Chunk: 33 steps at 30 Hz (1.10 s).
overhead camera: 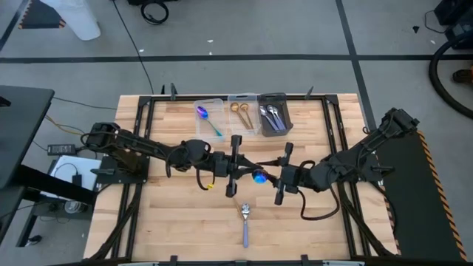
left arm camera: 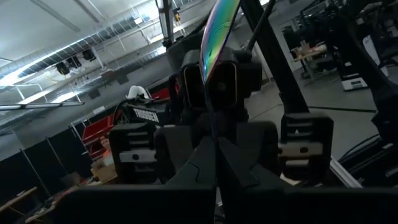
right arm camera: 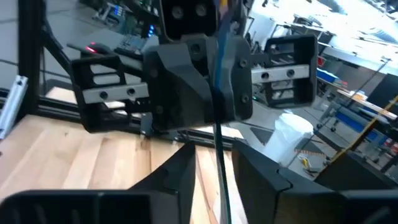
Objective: Sort silverware by color (type)
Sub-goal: Put the blue spoon into the left transparent bin
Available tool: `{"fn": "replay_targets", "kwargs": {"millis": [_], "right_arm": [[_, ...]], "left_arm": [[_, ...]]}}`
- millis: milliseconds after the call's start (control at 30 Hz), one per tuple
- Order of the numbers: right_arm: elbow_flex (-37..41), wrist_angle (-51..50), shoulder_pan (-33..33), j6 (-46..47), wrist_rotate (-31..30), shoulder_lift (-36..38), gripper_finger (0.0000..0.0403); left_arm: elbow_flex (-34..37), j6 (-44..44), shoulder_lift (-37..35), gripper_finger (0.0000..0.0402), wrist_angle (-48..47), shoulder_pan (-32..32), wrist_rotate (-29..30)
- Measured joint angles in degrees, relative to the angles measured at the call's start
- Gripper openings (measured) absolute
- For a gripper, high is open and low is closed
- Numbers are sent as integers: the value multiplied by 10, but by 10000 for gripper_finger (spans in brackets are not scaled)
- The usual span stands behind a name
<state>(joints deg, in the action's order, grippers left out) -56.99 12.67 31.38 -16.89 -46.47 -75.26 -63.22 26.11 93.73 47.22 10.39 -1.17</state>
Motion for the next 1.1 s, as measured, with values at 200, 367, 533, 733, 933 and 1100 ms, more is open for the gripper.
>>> {"fn": "replay_targets", "kwargs": {"millis": [200, 367, 533, 733, 933, 1100], "right_arm": [[0, 10, 0, -2, 11, 0, 72], [0, 9, 0, -1, 8, 0, 28], [0, 7, 0, 9, -3, 0, 12], [0, 7, 0, 33, -4, 0, 18], [0, 6, 3, 39, -3, 0, 16], [0, 7, 3, 43, 0, 0, 16]], "left_arm": [[0, -2, 0, 13, -1, 0, -1], [0, -3, 0, 15, -4, 0, 0], [-1, -10, 0, 30, -8, 2, 26], [-1, 7, -10, 89, -37, 16, 65], [-1, 7, -52, 130, -112, 28, 98], [-1, 3, -82, 131, -204, 41, 158]]}}
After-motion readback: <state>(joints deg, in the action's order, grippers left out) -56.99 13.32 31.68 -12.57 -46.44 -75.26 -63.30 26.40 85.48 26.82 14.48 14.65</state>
